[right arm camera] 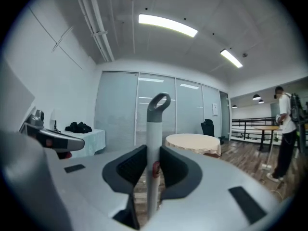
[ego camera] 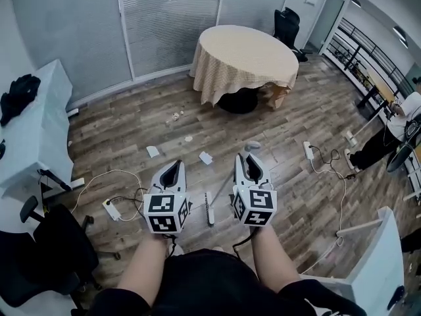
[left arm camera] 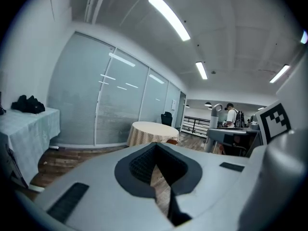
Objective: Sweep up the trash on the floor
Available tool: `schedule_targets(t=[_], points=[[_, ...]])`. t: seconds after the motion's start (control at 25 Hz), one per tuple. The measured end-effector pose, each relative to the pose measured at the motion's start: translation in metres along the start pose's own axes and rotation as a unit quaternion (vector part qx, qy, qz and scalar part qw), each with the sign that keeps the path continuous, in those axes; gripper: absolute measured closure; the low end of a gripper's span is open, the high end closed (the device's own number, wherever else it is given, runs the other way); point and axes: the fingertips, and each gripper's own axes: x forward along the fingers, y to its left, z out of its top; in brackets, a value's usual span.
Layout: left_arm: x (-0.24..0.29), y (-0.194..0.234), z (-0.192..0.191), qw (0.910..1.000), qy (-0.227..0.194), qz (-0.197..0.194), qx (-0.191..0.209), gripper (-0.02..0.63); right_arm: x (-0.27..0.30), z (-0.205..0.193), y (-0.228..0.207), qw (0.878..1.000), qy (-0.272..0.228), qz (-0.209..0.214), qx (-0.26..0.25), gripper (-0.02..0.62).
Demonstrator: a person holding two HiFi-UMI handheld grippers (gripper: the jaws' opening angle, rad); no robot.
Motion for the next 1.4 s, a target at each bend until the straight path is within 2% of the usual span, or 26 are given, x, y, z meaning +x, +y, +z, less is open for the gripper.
schedule_targets(t=[0.2, 0.4, 0.64, 0.8, 1.08, 1.4], points=[[-0.003, 0.024, -0.002, 0.9999, -0.002, -0.016, -0.003, 0.612, 0.011, 0.010, 0.018, 1.000, -0.014, -0.012, -0.022, 0.500], [-0.010, 0.052, 0.001, 0.9996, -0.002, -0.027, -0.008, 0.612, 0.031, 0.022, 0.038, 0.997, -0.021, -0.003, -0.068, 0.500], [-0.007, 0.093, -0.010, 0.9991, 0.008, -0.020, -0.036, 0.612, 0.050, 0.019, 0.039, 0.997, -0.001, -0.025, -0.075, 0.500], [0.005, 0.112, -0.016, 0.9991, 0.019, -0.010, -0.036, 0.612, 0.077, 0.010, 0.042, 0.997, 0.007, -0.023, -0.076, 0.500], [0.058, 0.148, -0.006, 0.9997, 0.021, 0.008, -0.011, 0.612, 0.152, -0.007, 0.029, 0.999, 0.012, 0.001, -0.052, 0.500], [0.144, 0.184, 0.030, 0.9967, 0.032, 0.069, 0.029, 0.612, 0.234, -0.036, 0.016, 0.996, 0.041, 0.078, -0.021, 0.500]])
